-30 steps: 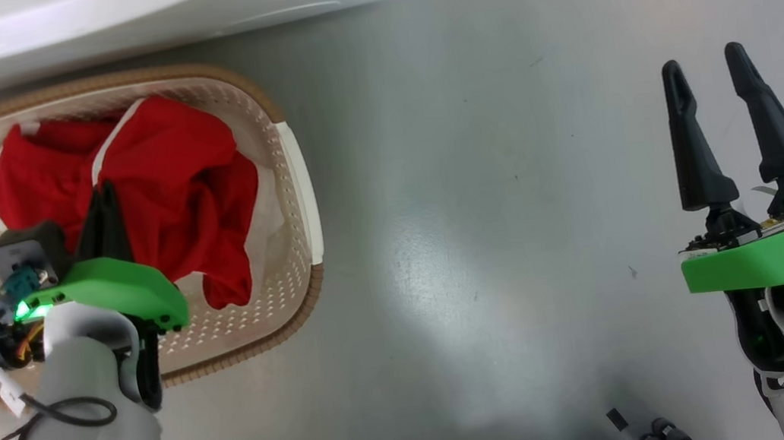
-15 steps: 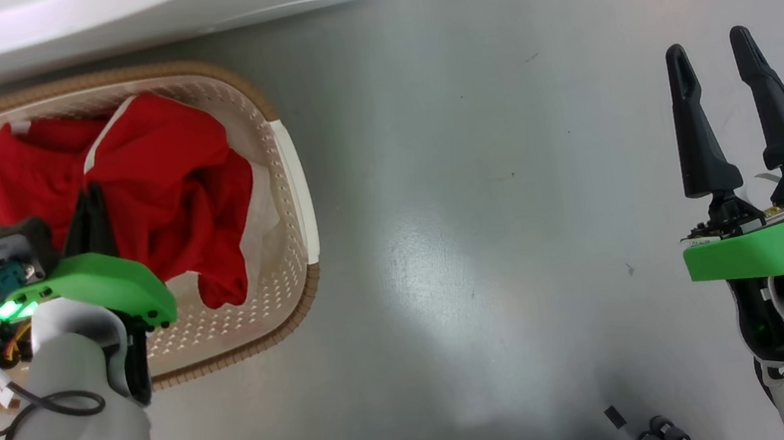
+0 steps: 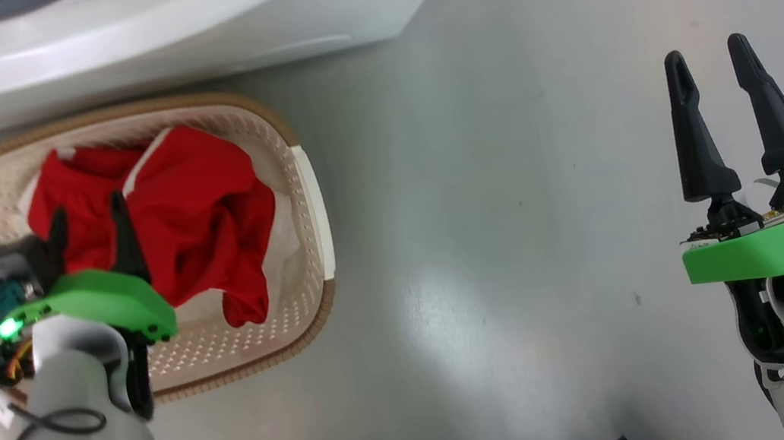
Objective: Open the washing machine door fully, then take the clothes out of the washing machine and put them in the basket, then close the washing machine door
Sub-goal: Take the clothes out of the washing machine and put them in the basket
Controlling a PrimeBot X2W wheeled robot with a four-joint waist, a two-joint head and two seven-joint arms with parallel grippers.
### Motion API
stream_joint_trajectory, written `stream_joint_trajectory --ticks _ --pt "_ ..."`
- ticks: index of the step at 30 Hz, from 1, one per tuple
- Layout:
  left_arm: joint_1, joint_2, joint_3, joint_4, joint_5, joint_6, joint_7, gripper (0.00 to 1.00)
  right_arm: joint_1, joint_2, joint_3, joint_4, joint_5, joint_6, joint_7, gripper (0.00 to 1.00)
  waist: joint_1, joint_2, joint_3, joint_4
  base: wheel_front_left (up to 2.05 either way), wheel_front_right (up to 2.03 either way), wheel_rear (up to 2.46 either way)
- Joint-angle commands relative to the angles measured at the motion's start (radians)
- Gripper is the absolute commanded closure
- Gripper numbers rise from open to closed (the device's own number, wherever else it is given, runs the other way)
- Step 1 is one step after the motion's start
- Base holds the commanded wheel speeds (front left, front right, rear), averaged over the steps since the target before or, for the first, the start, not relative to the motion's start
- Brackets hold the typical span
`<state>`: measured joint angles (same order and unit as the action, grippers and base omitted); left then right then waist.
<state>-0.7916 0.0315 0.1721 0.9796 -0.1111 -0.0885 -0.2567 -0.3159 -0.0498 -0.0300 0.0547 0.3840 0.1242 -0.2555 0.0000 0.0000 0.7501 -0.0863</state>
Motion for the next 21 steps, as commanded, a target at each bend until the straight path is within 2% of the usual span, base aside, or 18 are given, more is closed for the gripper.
stream_joint_trajectory --ticks 1,11,21 --pt "0.068 0.025 0.027 -0.031 0.003 -0.001 -0.005 0.0 0.026 0.0 0.012 -0.015 -0.001 0.007 -0.006 0.0 0.0 0.0 -0.046 0.01 0.0 0.0 0.0" --pt "0.172 0.021 0.037 -0.171 0.004 -0.026 -0.005 0.0 0.059 0.0 0.011 0.012 -0.016 0.007 -0.006 0.0 0.0 0.0 -0.182 0.031 0.0 0.0 0.0" --pt "0.278 0.019 -0.008 -0.334 -0.031 -0.039 -0.005 0.0 0.126 0.0 0.001 0.032 -0.031 0.007 -0.006 0.0 0.0 0.0 -0.316 0.056 0.0 0.0 0.0"
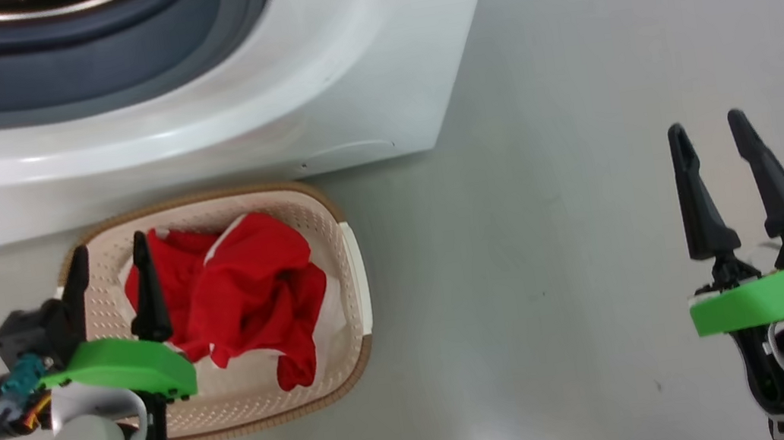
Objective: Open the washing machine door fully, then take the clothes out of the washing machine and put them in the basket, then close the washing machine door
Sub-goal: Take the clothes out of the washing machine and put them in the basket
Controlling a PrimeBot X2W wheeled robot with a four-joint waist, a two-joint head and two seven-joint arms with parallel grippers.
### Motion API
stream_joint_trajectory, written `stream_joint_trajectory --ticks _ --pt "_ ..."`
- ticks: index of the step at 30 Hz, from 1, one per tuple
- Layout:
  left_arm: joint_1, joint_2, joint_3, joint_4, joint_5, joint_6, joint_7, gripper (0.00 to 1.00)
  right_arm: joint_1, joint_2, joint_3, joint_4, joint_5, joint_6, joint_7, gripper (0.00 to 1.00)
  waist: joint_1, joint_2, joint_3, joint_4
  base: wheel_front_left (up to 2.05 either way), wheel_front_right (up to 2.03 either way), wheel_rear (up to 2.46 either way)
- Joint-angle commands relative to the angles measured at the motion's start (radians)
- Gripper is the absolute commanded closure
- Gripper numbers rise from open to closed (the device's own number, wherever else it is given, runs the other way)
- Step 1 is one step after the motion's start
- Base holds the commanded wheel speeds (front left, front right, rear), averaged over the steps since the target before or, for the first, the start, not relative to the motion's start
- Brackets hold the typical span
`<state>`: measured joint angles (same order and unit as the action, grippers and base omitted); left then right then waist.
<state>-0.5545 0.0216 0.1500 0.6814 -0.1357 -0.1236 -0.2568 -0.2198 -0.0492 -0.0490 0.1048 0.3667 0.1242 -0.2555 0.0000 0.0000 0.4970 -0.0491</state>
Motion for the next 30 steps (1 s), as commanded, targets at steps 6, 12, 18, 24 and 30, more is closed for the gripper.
stream_joint_trajectory --ticks 6,12,18,24,30 --pt "0.098 0.029 -0.021 -0.119 -0.014 -0.006 -0.005 0.0 0.066 -0.001 0.019 -0.008 -0.02 0.007 -0.006 0.0 0.0 0.0 -0.128 0.026 0.0 0.0 0.0" --pt "0.166 0.029 -0.05 -0.217 -0.011 -0.007 -0.005 0.0 0.11 -0.001 0.017 0.001 -0.026 0.007 -0.006 0.0 0.0 0.0 -0.198 0.03 0.0 0.0 0.0" --pt "0.228 0.029 -0.071 -0.298 -0.008 -0.007 -0.005 0.0 0.154 -0.001 0.015 0.005 -0.031 0.007 -0.006 0.0 0.0 0.0 -0.255 0.034 0.0 0.0 0.0" --pt "0.297 0.029 -0.088 -0.368 -0.005 -0.007 -0.005 0.0 0.197 -0.005 0.006 0.005 -0.03 0.007 -0.006 0.0 0.0 0.0 -0.305 0.037 0.0 0.0 0.0" --pt "0.373 0.031 -0.085 -0.44 -0.002 -0.007 -0.005 0.0 0.248 -0.006 -0.009 0.006 -0.029 0.007 -0.006 0.0 0.0 0.0 -0.355 0.039 0.0 0.0 0.0"
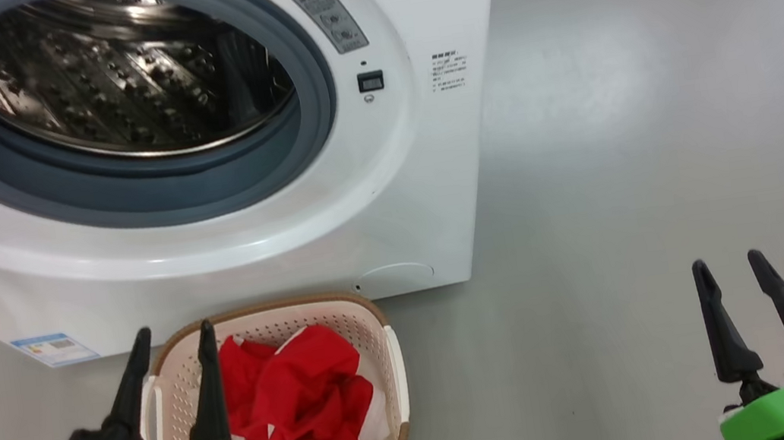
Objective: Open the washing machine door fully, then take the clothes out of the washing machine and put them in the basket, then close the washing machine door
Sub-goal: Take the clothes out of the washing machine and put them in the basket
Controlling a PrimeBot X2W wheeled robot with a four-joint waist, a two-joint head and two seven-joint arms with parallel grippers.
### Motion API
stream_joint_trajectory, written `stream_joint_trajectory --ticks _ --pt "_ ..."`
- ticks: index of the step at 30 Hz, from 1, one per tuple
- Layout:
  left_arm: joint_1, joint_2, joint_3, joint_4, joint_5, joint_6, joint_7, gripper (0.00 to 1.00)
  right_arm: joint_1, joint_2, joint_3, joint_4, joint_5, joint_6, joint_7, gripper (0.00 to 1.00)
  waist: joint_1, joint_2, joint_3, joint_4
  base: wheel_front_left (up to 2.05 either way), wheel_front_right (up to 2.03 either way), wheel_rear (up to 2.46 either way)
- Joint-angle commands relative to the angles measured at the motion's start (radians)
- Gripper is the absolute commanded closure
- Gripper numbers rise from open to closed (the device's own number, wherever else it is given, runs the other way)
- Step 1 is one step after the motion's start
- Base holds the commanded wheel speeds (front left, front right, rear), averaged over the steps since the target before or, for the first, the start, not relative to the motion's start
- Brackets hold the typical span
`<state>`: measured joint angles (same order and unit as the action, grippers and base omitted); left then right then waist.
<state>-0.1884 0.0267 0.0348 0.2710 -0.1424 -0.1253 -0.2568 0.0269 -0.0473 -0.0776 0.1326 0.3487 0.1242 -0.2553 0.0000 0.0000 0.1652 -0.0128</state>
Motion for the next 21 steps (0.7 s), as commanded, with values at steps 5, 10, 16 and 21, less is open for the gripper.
stream_joint_trajectory --ticks 5,10,16,21 --pt "0.067 0.025 0.03 -0.077 0.016 -0.005 -0.005 0.0 0.038 -0.008 0.013 -0.027 -0.012 0.007 -0.006 0.0 0.0 0.0 -0.05 0.001 0.0 0.0 0.0" --pt "0.103 0.025 0.029 -0.11 0.017 -0.005 -0.005 0.0 0.054 -0.007 0.008 -0.032 -0.012 0.007 -0.006 0.0 0.0 0.0 -0.056 0.0 0.0 0.0 0.0" --pt "0.118 0.025 0.033 -0.124 0.016 -0.005 -0.005 0.0 0.053 -0.007 0.002 -0.037 -0.014 0.007 -0.006 0.0 0.0 0.0 -0.051 0.002 0.0 0.0 0.0" --pt "0.116 0.025 0.033 -0.133 0.016 -0.005 -0.005 0.0 0.052 -0.006 0.002 -0.038 -0.015 0.007 -0.006 0.0 0.0 0.0 -0.048 0.002 0.0 0.0 0.0"
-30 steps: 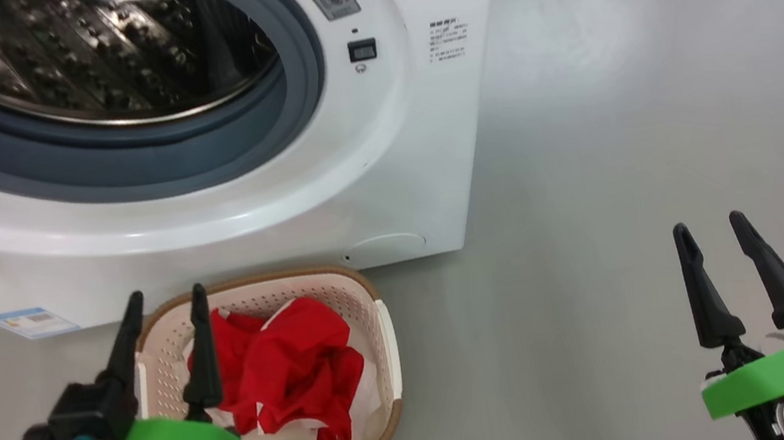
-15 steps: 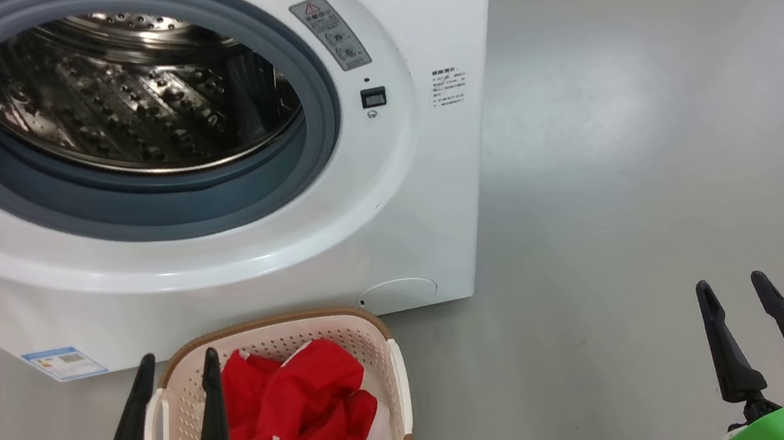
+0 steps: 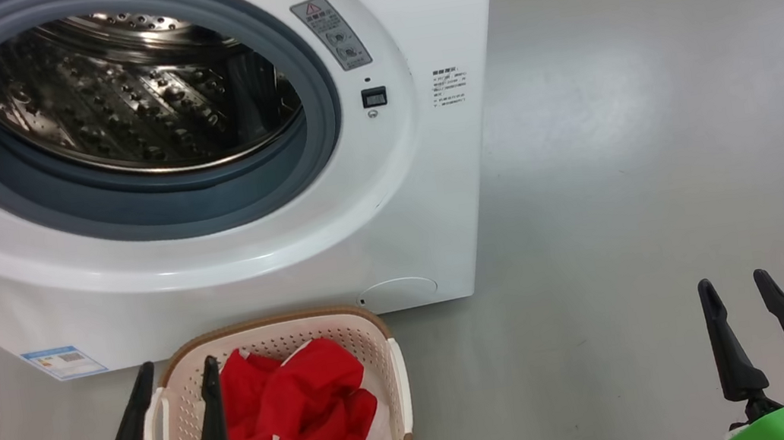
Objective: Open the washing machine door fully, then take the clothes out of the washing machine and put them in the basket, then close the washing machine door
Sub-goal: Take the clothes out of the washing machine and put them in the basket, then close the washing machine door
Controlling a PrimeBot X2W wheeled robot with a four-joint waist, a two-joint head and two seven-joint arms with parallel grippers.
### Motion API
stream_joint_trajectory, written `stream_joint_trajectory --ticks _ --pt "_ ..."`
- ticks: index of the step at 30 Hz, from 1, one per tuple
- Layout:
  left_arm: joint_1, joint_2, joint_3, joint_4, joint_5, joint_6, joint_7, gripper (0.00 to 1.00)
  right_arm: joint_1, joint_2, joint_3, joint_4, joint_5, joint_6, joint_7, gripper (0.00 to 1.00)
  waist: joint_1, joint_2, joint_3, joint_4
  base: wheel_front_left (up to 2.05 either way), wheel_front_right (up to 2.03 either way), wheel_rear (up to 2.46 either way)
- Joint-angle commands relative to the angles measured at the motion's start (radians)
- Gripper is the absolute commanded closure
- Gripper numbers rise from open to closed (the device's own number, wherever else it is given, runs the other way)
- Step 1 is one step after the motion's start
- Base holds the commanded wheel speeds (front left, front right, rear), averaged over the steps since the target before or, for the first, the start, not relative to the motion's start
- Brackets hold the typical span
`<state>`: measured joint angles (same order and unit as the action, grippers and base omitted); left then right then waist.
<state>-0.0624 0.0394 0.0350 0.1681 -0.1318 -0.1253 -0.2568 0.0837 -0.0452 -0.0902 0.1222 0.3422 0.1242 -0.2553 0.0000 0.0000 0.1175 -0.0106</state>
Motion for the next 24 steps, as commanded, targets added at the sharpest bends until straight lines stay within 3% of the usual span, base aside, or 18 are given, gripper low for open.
stream_joint_trajectory --ticks 1,13,24 --pt "-0.011 0.012 0.032 -0.031 0.006 -0.005 -0.005 0.0 -0.005 -0.008 0.015 -0.028 -0.009 0.007 -0.006 0.0 0.0 0.0 0.0 0.0 0.0 0.0 0.0" --pt "-0.013 0.012 0.031 -0.033 0.015 -0.005 -0.005 0.0 -0.01 -0.007 0.014 -0.025 -0.01 0.007 -0.006 0.0 0.0 0.0 0.004 -0.002 -0.12 0.12 0.0" --pt "-0.02 0.012 0.031 -0.037 0.02 -0.005 -0.005 0.0 -0.017 -0.007 0.011 -0.025 -0.01 0.007 -0.006 0.0 0.0 0.0 0.012 0.003 -1.07 1.07 0.0"
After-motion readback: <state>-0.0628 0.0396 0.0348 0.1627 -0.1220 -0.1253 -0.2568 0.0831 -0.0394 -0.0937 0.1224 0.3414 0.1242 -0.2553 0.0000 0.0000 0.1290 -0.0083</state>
